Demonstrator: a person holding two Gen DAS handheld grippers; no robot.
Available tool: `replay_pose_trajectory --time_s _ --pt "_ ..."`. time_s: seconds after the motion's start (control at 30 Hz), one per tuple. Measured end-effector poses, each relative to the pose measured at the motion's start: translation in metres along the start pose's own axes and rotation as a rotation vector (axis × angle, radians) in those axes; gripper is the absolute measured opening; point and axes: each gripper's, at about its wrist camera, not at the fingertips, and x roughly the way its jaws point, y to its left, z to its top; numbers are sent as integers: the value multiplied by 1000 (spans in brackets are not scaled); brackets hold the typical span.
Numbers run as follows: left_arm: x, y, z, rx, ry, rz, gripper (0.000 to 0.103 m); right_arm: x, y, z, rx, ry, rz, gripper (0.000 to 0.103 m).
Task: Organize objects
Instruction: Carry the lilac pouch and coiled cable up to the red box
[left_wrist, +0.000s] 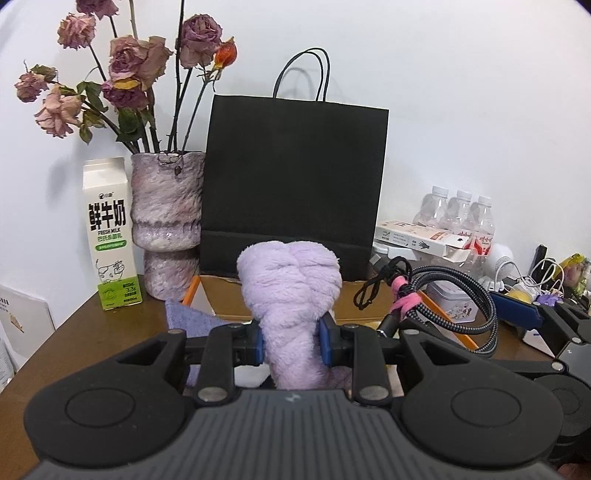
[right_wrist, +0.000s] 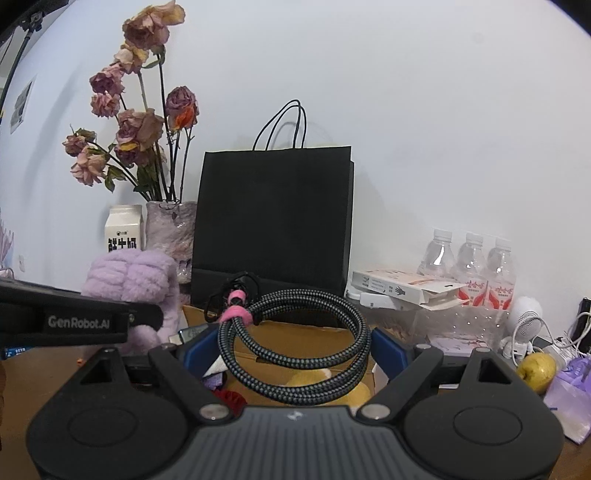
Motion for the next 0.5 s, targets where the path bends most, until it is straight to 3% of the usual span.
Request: replay_pose_trajectory --time_s 0.5 --pt "45 7 14 2 6 23 27 48 -5 2 -14 27 1 87"
